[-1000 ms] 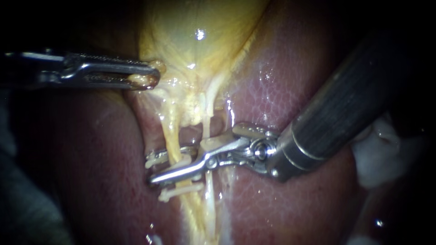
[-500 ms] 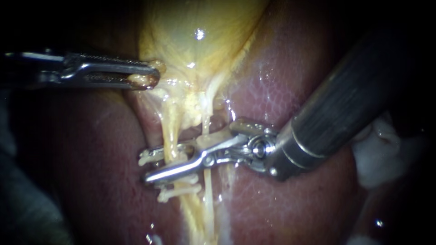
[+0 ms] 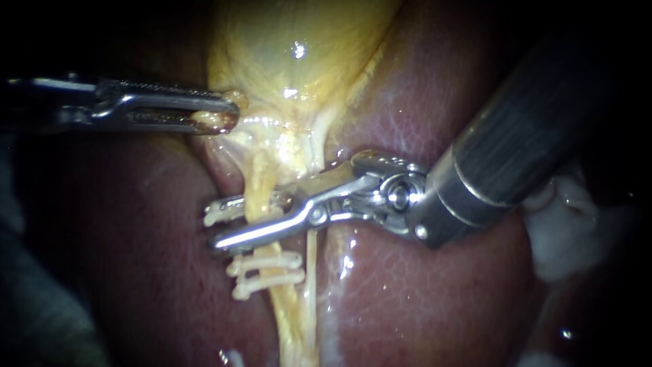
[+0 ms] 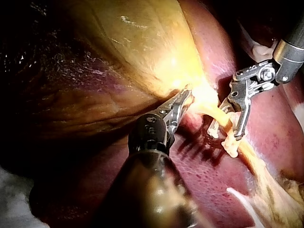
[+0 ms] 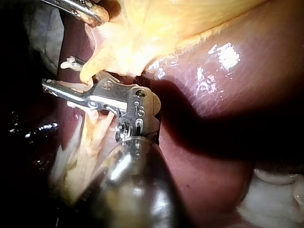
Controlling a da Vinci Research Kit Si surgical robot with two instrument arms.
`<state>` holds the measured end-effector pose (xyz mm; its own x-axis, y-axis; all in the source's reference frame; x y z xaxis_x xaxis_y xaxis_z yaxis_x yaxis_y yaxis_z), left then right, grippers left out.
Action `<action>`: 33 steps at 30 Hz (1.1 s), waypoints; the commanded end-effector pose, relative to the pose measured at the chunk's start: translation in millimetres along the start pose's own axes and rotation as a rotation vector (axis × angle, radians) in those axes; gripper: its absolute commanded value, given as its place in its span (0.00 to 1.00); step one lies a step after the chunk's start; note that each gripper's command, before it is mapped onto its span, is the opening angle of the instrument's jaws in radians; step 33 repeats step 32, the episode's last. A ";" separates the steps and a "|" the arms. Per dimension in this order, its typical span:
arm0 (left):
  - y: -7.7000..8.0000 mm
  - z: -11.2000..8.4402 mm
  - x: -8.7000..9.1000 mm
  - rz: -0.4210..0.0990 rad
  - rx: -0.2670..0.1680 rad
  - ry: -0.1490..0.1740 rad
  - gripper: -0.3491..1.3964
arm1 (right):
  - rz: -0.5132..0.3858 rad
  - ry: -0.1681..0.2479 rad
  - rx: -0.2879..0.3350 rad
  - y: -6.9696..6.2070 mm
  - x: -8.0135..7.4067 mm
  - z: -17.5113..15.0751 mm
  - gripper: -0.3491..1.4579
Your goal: Clipping third clip left tube
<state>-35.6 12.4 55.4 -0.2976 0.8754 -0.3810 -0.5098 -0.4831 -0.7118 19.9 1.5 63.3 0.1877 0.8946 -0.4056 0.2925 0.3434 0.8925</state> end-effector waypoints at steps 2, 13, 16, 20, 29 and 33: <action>0.0 0.0 0.0 0.000 0.000 0.000 0.00 | -0.006 0.000 -0.002 -0.1 -0.1 -0.2 0.35; -0.1 0.0 0.0 0.000 -0.001 0.000 0.00 | 0.048 0.006 -0.008 -0.3 -0.1 -0.6 0.10; -0.1 0.0 0.0 0.001 -0.001 0.000 0.00 | 0.101 0.008 -0.010 -0.4 -0.2 -0.9 0.00; -0.1 0.0 0.0 0.000 -0.001 0.000 0.00 | 0.117 0.021 -0.026 -0.4 -0.3 -1.1 0.00; -0.2 0.0 0.0 0.001 -0.001 0.000 0.00 | 0.116 0.021 -0.028 0.0 -0.5 -1.2 0.00; -0.2 0.0 0.1 0.001 -0.001 0.000 0.00 | 0.115 0.021 -0.029 0.2 -0.5 -1.4 0.00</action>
